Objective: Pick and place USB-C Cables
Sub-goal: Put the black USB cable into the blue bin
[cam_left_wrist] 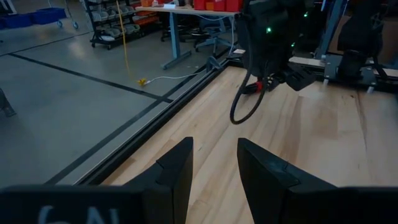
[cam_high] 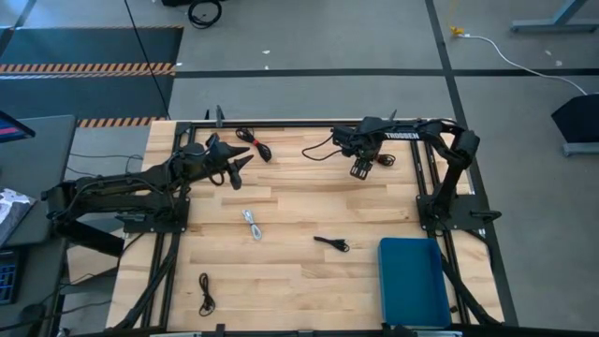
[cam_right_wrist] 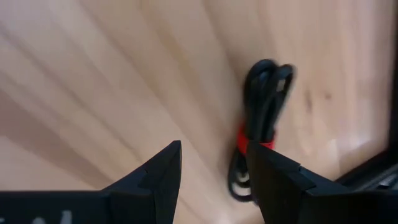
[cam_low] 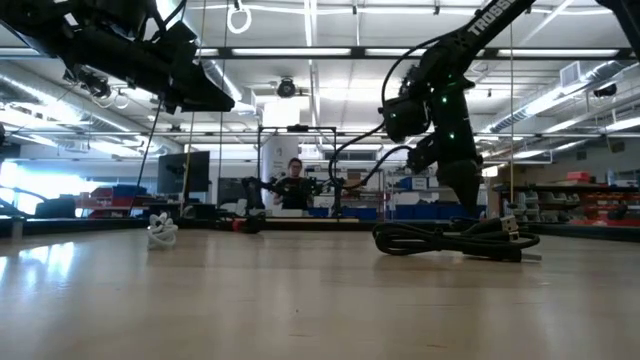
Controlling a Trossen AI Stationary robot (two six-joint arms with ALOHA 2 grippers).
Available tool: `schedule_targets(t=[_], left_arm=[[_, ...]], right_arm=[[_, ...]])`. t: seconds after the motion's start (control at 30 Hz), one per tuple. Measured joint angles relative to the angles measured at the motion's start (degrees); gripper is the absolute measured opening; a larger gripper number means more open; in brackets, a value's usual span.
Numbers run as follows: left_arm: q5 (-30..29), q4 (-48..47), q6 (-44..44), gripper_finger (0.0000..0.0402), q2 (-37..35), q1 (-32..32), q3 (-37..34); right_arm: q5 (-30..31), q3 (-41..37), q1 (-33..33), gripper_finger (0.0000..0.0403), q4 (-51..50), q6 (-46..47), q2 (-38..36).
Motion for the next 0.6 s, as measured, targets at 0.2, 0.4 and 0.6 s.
schedule_targets(t=[0.2,0.4,0.6], left_arm=[[0.0,0.0,-0.08,0.0133,0.0,0.0,0.0],[0.0,0.0,0.02,0.0133,0.0,0.0,0.0],[-0.9,-0.75,0.23,0.0133,-0.02,0.0,0.0]], right_arm=[[2.19,0.0,0.07,0.0185,1.63,0.12,-0.04],[2.37,0.0,0.04,0.0185,1.6,-0.14,-0.04],[2.35,0.05,0.16,0.0185,0.96,-0.32,-0.04]])
